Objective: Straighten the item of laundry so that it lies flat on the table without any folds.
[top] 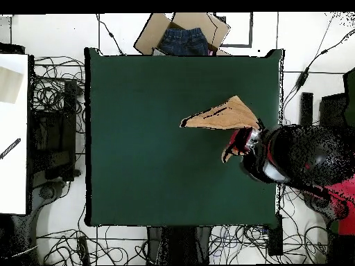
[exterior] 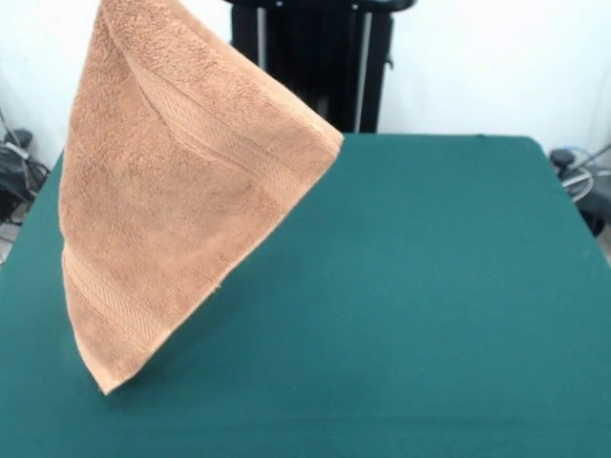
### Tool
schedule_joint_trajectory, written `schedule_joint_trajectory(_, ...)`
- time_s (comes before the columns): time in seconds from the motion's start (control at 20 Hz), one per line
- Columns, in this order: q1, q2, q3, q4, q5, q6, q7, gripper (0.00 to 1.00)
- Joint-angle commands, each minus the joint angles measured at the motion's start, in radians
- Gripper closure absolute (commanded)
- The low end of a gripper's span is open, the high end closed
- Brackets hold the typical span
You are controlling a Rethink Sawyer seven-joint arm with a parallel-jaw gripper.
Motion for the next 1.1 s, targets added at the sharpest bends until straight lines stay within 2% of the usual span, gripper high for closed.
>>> schedule_joint_trajectory(0.05,0.037,0.057,0.063,0.116,-0.032,-0.087,-0.078,1.00)
schedule_joint_trajectory(0.55,0.053,0.063,0.052,0.168,-0.036,-0.167,-0.062,1.00)
schedule_joint_trajectory(0.8,0.064,0.101,0.050,0.152,-0.051,-0.175,-0.041,1.00)
schedule_joint_trajectory(1.1,0.078,0.101,0.040,0.182,-0.062,-0.212,-0.022,1.00)
